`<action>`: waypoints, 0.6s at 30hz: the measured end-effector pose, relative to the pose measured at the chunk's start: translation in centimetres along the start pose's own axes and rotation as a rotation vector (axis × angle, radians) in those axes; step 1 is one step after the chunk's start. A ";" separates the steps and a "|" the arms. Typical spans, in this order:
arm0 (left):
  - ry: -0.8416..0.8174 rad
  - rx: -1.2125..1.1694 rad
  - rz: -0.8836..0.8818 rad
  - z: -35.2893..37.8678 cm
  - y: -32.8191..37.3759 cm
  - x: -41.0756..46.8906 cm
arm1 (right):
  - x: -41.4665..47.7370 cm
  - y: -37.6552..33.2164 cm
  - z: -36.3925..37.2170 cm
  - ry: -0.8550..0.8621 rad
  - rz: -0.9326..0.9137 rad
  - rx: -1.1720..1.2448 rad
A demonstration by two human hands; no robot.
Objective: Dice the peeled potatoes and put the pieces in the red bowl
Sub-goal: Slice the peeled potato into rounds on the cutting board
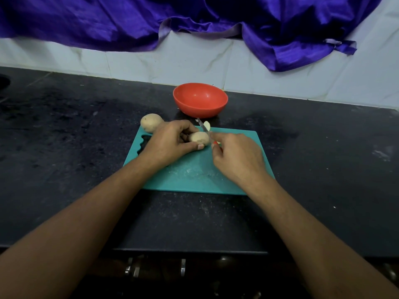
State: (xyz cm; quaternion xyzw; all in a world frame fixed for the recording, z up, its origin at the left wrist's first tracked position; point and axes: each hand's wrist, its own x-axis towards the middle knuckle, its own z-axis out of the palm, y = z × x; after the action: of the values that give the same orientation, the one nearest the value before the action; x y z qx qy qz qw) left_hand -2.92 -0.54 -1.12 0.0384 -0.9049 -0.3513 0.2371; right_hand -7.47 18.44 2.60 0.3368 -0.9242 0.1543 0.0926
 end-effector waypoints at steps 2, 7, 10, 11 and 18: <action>-0.003 -0.005 -0.002 0.0 0.0 0.0 | -0.6 0.0 0.3 -0.003 -0.003 -0.018; -0.007 0.005 0.000 0.0 0.0 0.1 | -1.2 0.1 0.5 -0.006 -0.005 -0.028; -0.005 0.010 -0.003 0.0 -0.1 0.1 | -1.6 0.0 0.4 -0.016 -0.002 -0.033; -0.006 0.009 -0.004 0.0 -0.1 0.1 | -1.7 0.0 0.3 -0.020 -0.002 -0.040; -0.007 0.001 -0.011 0.0 -0.2 0.1 | -1.8 -0.7 -0.2 -0.091 -0.019 -0.138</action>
State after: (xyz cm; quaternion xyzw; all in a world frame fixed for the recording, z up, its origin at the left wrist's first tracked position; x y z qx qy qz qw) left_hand -3.05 -0.68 -1.23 0.0421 -0.9057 -0.3523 0.2320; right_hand -5.61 19.11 2.42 0.3450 -0.9327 0.0741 0.0748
